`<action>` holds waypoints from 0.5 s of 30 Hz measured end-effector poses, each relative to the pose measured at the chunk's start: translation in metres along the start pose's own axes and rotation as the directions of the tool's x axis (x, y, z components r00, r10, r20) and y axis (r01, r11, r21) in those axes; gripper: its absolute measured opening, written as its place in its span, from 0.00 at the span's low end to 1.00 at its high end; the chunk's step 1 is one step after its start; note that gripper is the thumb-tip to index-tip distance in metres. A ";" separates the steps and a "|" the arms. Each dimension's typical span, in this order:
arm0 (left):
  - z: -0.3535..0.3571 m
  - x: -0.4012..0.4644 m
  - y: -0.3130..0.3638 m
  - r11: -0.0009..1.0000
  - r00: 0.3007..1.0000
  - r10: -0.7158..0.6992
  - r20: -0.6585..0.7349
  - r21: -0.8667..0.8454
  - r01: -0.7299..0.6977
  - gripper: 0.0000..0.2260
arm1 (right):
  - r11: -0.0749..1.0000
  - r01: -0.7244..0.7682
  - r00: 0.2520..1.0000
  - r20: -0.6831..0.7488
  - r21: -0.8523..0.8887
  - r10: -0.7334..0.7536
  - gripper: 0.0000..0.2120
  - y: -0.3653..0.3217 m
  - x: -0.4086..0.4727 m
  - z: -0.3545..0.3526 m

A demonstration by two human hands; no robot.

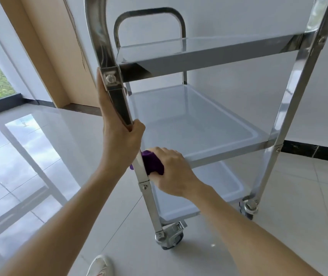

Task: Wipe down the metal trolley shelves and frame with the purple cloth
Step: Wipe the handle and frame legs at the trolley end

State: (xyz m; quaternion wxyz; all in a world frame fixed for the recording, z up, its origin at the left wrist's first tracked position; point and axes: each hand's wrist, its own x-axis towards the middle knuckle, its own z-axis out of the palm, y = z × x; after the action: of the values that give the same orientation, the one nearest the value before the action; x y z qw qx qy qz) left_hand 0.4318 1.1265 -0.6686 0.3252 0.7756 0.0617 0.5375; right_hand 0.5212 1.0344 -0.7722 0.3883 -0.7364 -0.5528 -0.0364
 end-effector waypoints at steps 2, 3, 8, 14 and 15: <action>0.000 0.001 -0.003 1.000 1.000 -0.015 0.023 -0.014 0.015 0.45 | 0.999 0.037 0.999 -0.015 -0.023 -0.038 0.24 0.006 -0.008 0.002; 0.000 0.003 -0.003 1.000 0.999 -0.018 0.032 -0.012 0.018 0.45 | 0.998 0.057 0.998 -0.026 -0.039 -0.058 0.25 0.009 -0.013 0.003; -0.001 0.002 0.001 0.999 0.995 -0.018 0.094 -0.031 0.021 0.46 | 0.976 0.171 0.985 0.033 -0.136 -0.168 0.24 0.038 -0.029 -0.022; -0.002 0.004 -0.005 0.999 0.987 -0.046 0.152 -0.014 0.049 0.46 | 0.977 0.017 0.995 -0.091 -0.211 -0.036 0.21 0.095 -0.052 -0.081; -0.002 0.004 -0.006 0.999 0.987 -0.046 0.156 -0.013 0.049 0.46 | 0.978 -0.004 0.991 -0.129 -0.210 -0.023 0.20 0.096 -0.055 -0.082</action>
State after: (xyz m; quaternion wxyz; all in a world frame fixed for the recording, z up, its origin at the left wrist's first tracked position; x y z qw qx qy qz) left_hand 0.4333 1.1334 -0.6683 0.3482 0.8106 0.0502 0.4681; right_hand 0.6113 0.9323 -0.7925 0.3438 -0.7666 -0.5227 -0.1446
